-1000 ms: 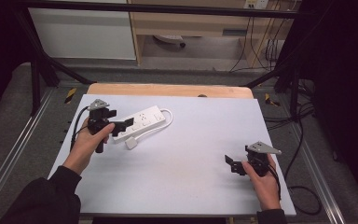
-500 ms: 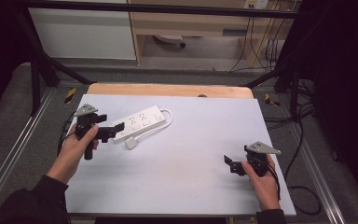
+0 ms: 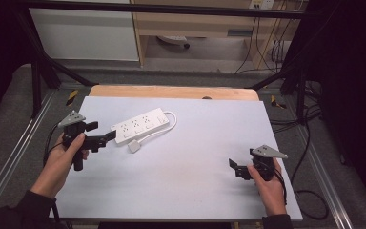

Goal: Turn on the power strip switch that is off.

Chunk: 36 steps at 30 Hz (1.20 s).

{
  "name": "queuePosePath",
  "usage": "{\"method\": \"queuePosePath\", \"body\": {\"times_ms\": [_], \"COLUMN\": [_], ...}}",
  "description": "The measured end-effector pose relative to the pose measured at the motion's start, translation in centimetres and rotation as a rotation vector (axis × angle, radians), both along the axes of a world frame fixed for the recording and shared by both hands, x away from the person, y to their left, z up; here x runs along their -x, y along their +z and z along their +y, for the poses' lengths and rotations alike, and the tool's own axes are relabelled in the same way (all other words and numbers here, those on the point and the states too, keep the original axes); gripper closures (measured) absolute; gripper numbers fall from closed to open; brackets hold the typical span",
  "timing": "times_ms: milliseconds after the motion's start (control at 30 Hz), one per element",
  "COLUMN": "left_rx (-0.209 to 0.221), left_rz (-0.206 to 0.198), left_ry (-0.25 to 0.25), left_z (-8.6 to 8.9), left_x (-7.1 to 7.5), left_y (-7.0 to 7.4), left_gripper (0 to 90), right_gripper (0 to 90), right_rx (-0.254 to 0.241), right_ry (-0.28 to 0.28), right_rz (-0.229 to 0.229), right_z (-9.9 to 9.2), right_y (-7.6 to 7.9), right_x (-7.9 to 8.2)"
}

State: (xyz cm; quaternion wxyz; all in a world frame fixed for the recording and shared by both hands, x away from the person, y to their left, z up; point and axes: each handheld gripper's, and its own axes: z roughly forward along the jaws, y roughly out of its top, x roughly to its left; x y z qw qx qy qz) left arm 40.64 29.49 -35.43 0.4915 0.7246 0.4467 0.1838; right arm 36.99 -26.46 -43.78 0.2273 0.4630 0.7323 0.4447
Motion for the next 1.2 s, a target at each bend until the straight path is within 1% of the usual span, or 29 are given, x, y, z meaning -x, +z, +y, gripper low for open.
{"method": "queuePosePath", "body": {"times_ms": [100, 300, 467, 567, 733, 833, 967, 1000, 1067, 1200], "left_rx": [0.012, 0.002, 0.000, 0.000, 0.013, -0.004, -0.007, -0.014, -0.026, -0.037], "left_rz": [-0.007, -0.013, -0.015, -0.017, -0.016, -0.023, -0.019, -0.017, -0.001, 0.018], "left_ry": [0.002, 0.003, 0.014, 0.011, 0.027, 0.025, 0.027, 0.028, 0.024, 0.020], "left_z": [0.6, 1.3, 2.0, 2.5, 3.0, 3.1, 3.0, 3.0, 3.0, 3.0], "left_x": [0.7, 1.8, 2.9, 3.6, 4.8, 5.5, 6.1, 6.2, 6.4, 6.9], "left_y": [-0.2, -0.6, -1.5, -2.2, -3.3, -3.8, -4.7, -4.9, -5.6, -6.5], "left_gripper": [10.0, 9.8, 9.8, 9.8, 9.9, 10.0, 10.0, 9.9, 9.9, 10.0], "right_gripper": [2.8, 2.8, 2.8, 2.7, 2.7, 2.7, 2.7, 2.6, 2.6, 2.6], "right_rx": [-0.002, 0.005, 0.002, 0.005, 0.003, 0.007, 0.008, 0.007, 0.008, 0.012], "right_ry": [-0.001, 0.007, 0.005, 0.007, 0.010, 0.012, 0.011, 0.010, 0.008, 0.005], "right_rz": [0.000, 0.003, 0.003, -0.001, -0.001, 0.002, 0.004, 0.006, 0.007, 0.013], "right_z": [0.0, 0.3, 0.2, 0.2, 0.4, 0.4, 0.3, 0.3, 0.3, 0.3], "right_y": [0.1, 0.0, 0.1, 0.1, 0.2, 0.1, 0.0, 0.0, 0.0, -0.1], "right_x": [0.0, 0.0, 0.1, 0.1, 0.1, 0.1, 0.1, 0.1, 0.1, 0.0]}}
